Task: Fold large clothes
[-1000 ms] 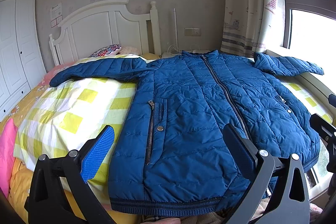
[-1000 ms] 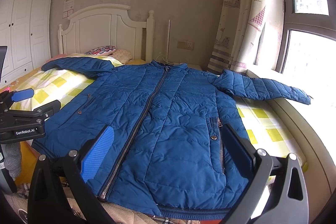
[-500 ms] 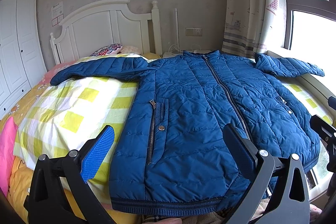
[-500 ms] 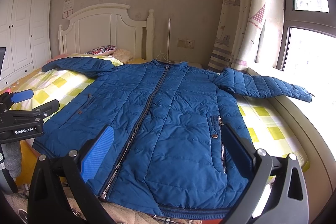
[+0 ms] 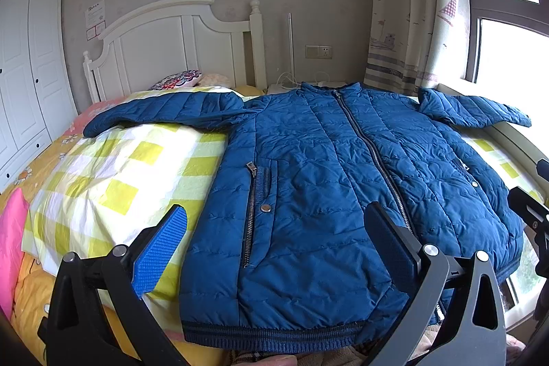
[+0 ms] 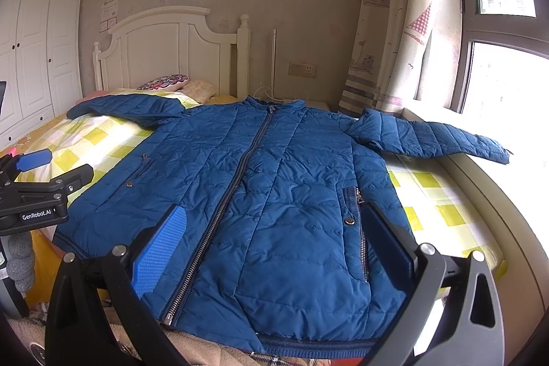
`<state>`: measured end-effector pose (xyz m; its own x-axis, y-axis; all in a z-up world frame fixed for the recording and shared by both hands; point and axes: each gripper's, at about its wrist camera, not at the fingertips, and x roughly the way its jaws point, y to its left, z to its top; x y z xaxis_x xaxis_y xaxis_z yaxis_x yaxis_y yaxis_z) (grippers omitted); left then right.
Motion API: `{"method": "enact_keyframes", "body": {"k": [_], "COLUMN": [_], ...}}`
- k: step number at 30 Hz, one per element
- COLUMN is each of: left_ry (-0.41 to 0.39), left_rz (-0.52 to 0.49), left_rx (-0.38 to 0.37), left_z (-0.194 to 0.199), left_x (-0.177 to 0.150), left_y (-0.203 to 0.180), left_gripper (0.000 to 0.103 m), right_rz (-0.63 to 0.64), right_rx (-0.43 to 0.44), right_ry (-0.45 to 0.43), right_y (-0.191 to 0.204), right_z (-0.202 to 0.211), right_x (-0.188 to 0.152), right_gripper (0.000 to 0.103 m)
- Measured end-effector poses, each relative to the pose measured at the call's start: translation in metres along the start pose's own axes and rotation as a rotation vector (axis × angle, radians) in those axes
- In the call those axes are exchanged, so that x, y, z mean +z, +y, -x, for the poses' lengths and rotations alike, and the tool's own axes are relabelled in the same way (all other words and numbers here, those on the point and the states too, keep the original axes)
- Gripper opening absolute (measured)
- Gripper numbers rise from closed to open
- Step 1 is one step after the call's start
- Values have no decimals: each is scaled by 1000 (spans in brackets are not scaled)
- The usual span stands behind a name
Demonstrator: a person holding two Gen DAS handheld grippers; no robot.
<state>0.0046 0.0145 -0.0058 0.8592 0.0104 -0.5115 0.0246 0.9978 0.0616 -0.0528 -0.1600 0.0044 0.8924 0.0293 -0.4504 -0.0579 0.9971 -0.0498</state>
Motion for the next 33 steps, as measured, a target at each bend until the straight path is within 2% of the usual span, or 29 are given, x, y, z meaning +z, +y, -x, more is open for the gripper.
{"method": "enact_keyframes", "body": {"k": [33], "left_ry": [5], "left_rz": [2], "left_rx": [3], "left_z": [1], "left_x": [-4], "left_y": [-1], "left_gripper": [99], "right_rz": [-17], "right_rx": [0], "right_ry": [7], "right_y": [-5], "right_z": [1], "right_x": [-1], "right_gripper": [101]}}
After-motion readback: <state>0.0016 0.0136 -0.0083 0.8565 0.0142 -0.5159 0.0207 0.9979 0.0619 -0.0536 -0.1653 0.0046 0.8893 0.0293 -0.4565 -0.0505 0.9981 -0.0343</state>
